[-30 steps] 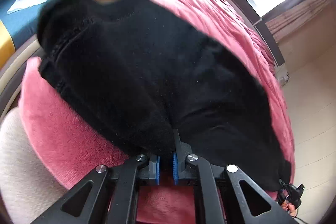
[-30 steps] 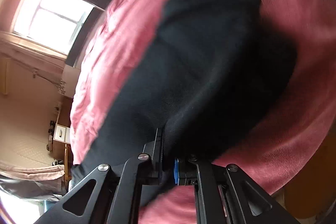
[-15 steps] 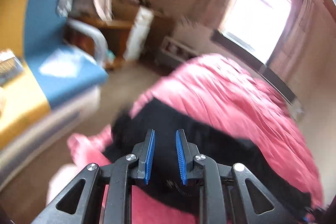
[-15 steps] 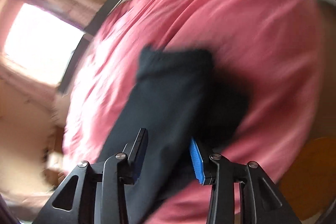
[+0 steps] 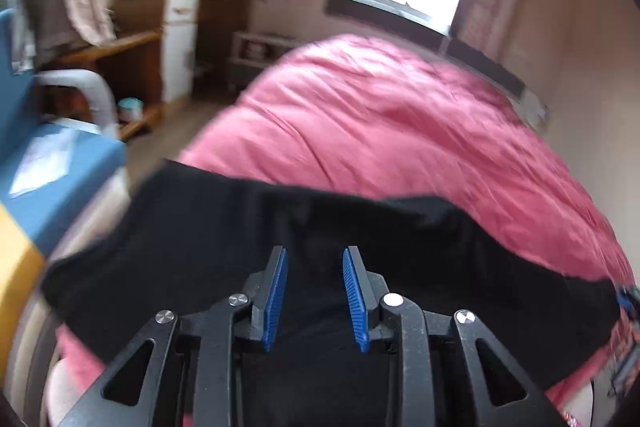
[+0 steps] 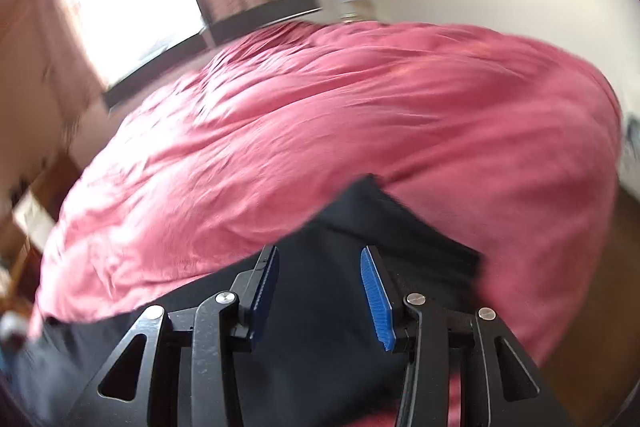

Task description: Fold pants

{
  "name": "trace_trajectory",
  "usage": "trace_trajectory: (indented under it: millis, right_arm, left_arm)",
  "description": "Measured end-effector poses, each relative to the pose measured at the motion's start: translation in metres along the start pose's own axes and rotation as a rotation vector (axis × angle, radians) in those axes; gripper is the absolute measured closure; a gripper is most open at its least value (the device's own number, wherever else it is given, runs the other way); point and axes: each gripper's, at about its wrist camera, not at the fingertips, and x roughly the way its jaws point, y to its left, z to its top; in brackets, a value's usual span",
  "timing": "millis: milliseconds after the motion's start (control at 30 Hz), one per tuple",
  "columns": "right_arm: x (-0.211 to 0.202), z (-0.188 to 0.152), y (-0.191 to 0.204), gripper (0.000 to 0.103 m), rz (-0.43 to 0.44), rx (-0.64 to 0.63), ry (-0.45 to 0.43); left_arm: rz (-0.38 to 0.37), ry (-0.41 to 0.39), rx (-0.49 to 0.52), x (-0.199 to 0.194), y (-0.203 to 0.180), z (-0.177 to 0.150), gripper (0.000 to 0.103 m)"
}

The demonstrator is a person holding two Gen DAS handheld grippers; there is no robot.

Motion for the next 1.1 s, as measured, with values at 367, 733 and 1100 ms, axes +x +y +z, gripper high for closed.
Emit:
trace_trajectory:
  millis: [367, 733, 1100]
  right_arm:
    - [-0.018, -0.017, -0.081, 0.067, 0.108, 0.420, -0.039]
    - [-0.008, -0.079, -0.136, 0.068, 0.169, 0.621, 0.147]
    - [-0.036, -0.032, -0.097, 0.096, 0.085, 0.414, -0.109]
  left_arm:
    - [0.071, 0.109, 0.008, 0.066, 0.035, -0.015, 0.075]
    - [-0.053, 0.040, -0.087, 0.064, 0.054, -0.019, 0.075]
    - [-0.084, 0.032, -0.106, 0.066, 0.058, -0.020, 0.075]
